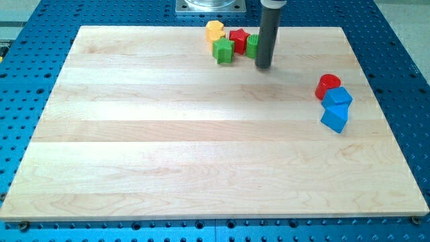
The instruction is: Keep your hand to the right of the green circle
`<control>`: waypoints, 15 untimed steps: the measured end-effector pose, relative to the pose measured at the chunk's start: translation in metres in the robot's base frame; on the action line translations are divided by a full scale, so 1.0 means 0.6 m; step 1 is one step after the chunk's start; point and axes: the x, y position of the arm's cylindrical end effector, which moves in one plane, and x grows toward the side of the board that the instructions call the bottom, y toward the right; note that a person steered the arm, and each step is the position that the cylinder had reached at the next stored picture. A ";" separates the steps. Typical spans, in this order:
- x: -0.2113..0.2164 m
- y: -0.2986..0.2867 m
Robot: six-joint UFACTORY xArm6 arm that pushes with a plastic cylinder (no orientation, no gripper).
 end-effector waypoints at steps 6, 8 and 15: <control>-0.022 0.065; -0.017 0.066; -0.070 0.062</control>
